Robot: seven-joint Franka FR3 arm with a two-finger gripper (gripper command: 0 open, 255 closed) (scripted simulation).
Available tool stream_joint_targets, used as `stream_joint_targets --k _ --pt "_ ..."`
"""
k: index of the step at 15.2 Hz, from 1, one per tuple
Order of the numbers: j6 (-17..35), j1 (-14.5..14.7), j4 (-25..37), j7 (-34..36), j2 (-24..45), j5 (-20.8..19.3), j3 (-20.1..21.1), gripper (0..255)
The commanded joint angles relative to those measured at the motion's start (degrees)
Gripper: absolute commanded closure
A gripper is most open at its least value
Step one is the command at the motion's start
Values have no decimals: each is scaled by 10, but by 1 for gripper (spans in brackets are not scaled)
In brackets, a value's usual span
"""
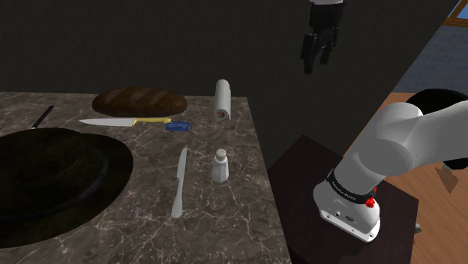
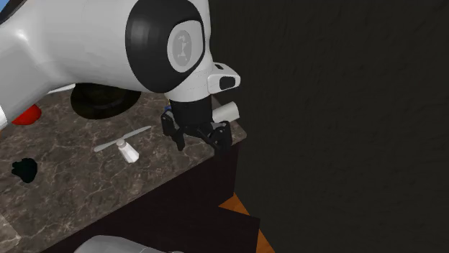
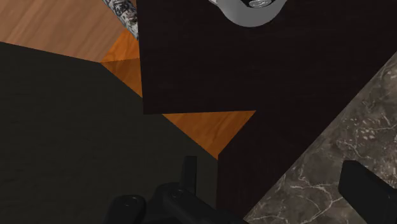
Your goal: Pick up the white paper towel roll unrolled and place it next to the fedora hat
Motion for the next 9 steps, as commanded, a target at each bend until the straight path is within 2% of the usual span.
stream_joint_targets --k 1,9 --pt "0 0 0 0 0 0 0 0" --pt "142 -6 -4 143 125 29 71 0"
